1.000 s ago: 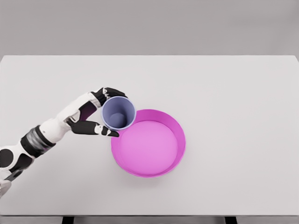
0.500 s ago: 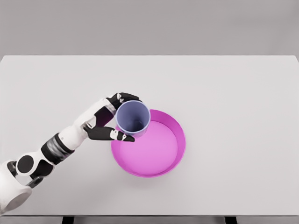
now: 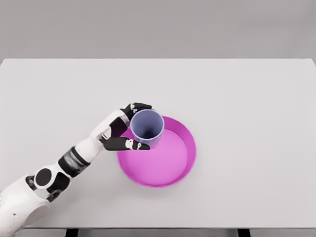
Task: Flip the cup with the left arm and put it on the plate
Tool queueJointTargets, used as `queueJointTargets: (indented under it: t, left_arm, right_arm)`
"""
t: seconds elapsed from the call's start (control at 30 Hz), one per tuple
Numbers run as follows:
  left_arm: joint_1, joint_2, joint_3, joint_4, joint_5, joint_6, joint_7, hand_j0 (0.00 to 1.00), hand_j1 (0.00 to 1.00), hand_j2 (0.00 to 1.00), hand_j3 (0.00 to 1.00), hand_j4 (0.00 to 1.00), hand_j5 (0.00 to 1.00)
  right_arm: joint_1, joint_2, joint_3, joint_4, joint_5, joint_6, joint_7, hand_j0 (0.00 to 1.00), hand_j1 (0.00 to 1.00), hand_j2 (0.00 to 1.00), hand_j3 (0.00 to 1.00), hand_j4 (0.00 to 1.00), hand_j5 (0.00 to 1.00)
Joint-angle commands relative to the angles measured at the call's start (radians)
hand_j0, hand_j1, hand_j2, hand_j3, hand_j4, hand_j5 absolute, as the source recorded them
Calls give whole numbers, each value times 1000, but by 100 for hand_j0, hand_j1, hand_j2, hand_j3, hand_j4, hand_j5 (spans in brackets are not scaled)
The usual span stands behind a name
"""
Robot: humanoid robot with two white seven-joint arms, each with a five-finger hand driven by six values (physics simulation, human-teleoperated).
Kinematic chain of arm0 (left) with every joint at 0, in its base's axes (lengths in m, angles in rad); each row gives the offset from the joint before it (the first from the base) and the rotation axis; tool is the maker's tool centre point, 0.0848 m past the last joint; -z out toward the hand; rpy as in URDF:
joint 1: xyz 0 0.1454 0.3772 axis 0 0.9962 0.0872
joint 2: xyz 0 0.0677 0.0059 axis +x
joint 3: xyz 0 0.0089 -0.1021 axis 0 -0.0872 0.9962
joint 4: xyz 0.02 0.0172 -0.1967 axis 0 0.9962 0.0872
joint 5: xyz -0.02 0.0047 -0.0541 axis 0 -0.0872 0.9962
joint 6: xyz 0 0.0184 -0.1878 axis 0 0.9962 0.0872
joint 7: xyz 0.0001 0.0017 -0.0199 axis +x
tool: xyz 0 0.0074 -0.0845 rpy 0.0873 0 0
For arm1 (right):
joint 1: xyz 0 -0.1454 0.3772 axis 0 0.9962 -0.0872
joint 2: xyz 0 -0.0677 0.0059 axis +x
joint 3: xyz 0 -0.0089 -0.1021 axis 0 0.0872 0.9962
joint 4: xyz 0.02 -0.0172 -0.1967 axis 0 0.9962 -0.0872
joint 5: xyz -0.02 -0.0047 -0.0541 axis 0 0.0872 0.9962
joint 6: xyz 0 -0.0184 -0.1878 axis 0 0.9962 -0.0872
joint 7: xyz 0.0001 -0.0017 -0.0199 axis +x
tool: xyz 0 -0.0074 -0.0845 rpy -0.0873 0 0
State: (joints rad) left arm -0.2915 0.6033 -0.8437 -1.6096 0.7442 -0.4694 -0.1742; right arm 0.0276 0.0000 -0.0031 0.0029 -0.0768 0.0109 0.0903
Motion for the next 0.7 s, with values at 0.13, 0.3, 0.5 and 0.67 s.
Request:
queueJointTargets:
  t: [0.13,0.3,0.5,0.67]
  left_arm:
    - [3,-36,-6,42,3,0,-1,66,66,66,66,66,66]
    - [11,-36,-11,50,3,-2,-4,67,67,67,67,67,67]
    - [17,-37,-11,51,3,-2,-4,68,68,68,68,68,68]
    - [23,-37,-9,51,3,-3,-4,73,73,73,73,73,73]
  right_arm:
    - [0,0,0,0,0,0,0,100,100,100,100,100,100]
    - [0,0,0,0,0,0,0,100,100,100,100,100,100]
    - [0,0,0,0,0,0,0,100,100,100,100,100,100]
    - [0,0,0,0,0,0,0,100,100,100,100,100,100]
